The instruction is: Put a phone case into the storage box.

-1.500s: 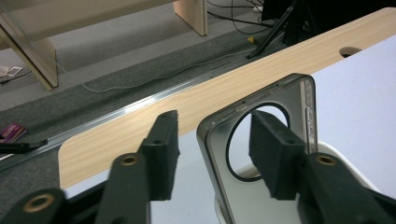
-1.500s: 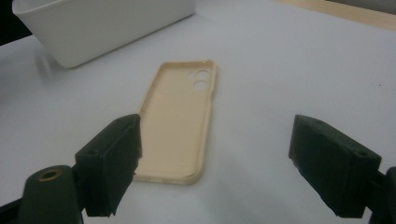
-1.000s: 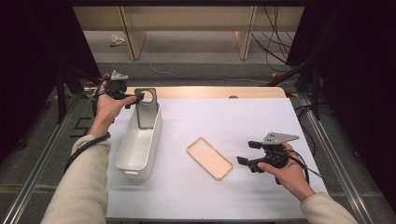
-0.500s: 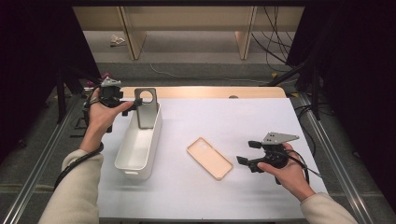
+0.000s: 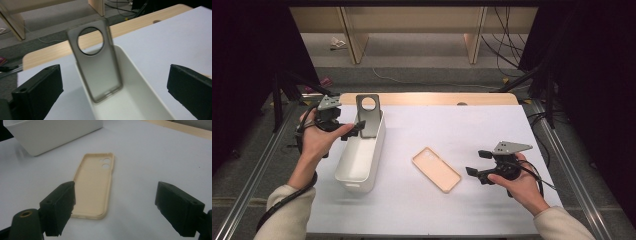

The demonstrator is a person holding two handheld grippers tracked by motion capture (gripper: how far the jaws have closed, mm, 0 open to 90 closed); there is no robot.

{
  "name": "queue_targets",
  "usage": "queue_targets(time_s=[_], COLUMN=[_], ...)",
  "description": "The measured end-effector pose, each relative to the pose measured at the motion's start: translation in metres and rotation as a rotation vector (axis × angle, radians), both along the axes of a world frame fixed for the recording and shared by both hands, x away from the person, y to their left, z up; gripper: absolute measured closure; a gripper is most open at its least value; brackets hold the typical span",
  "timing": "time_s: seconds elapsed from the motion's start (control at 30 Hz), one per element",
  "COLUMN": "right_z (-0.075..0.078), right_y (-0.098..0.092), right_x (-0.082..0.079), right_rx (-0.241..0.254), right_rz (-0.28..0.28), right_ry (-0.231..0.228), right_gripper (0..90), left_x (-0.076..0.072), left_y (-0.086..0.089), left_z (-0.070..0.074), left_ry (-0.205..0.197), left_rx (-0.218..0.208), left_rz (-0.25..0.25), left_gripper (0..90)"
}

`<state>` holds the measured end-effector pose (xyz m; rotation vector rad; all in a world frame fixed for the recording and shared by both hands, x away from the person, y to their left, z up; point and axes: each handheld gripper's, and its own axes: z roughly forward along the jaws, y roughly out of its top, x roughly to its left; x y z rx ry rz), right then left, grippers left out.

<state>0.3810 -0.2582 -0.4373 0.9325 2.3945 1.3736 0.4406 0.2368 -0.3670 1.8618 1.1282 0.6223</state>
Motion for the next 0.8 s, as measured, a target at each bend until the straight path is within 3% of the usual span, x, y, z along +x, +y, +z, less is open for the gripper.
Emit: queue_targets(time_s=[0.13, 0.27, 0.53, 0.63, 0.7, 0.8], right_z=[-0.001, -0.001, 0.0, -0.001, -0.001, -0.001], right_y=[0.001, 0.001, 0.001, 0.001, 0.001, 0.002], right_x=[0.0, 0.001, 0.0, 0.001, 0.001, 0.001], right_rx=[-0.001, -0.002, -0.006, -0.005, -0.007, -0.01], right_rz=[-0.001, 0.0, 0.003, 0.004, 0.005, 0.008], right_ry=[0.001, 0.0, 0.0, 0.0, 0.001, 0.002], right_gripper=[17.5, 17.4, 17.5, 17.5, 17.6, 17.7], left_x=[-0.015, -0.03, -0.053, -0.064, -0.073, -0.083], left_y=[-0.011, -0.025, -0.057, -0.067, -0.072, -0.077], left_z=[-0.001, -0.005, -0.014, -0.02, -0.024, -0.026], left_ry=[-0.006, 0.009, -0.013, -0.016, -0.001, -0.013], left_rx=[-0.001, -0.046, -0.01, -0.015, -0.046, -0.032], left_rz=[-0.038, -0.033, -0.079, -0.094, -0.097, -0.117], left_gripper=[0.0, 0.0, 0.0, 0.0, 0.0, 0.0])
